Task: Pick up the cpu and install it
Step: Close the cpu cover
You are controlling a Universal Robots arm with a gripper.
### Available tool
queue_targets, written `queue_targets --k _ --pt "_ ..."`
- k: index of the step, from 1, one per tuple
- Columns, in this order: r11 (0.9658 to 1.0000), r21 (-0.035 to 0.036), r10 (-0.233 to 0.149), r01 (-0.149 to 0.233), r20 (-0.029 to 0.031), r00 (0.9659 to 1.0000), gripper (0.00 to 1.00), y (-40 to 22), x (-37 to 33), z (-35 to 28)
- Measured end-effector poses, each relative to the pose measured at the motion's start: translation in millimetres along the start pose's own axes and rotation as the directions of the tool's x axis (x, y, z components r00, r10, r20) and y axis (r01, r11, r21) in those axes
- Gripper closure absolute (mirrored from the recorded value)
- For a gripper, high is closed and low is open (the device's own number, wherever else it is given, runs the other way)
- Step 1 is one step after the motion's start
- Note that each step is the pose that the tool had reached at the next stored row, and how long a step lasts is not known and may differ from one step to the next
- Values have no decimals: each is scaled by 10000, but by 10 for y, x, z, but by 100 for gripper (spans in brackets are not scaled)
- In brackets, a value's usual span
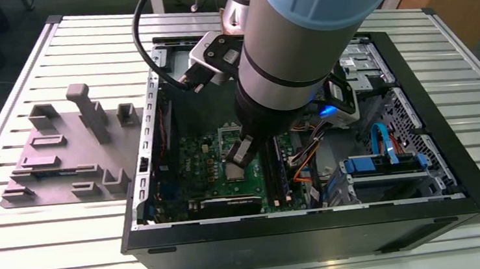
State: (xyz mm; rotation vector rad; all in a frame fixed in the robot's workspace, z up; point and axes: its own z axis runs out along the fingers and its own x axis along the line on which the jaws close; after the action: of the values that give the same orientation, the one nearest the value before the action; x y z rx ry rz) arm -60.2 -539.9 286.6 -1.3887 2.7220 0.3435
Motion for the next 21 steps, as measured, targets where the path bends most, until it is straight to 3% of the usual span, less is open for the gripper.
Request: queue_targets --k 3,6,8,10,12,21 --pt "10000 1 0 0 -1 10000 70 0 0 0" --pt "10000 1 0 0 -1 10000 70 0 0 0" --pt "10000 1 0 0 -1 10000 72 0 0 0" --pt "10000 1 0 0 -1 10000 84 0 0 0" --pt "10000 1 0 0 -1 10000 90 0 0 0" --pt "10000 13 1 -1 -18 10000 90 0 0 0"
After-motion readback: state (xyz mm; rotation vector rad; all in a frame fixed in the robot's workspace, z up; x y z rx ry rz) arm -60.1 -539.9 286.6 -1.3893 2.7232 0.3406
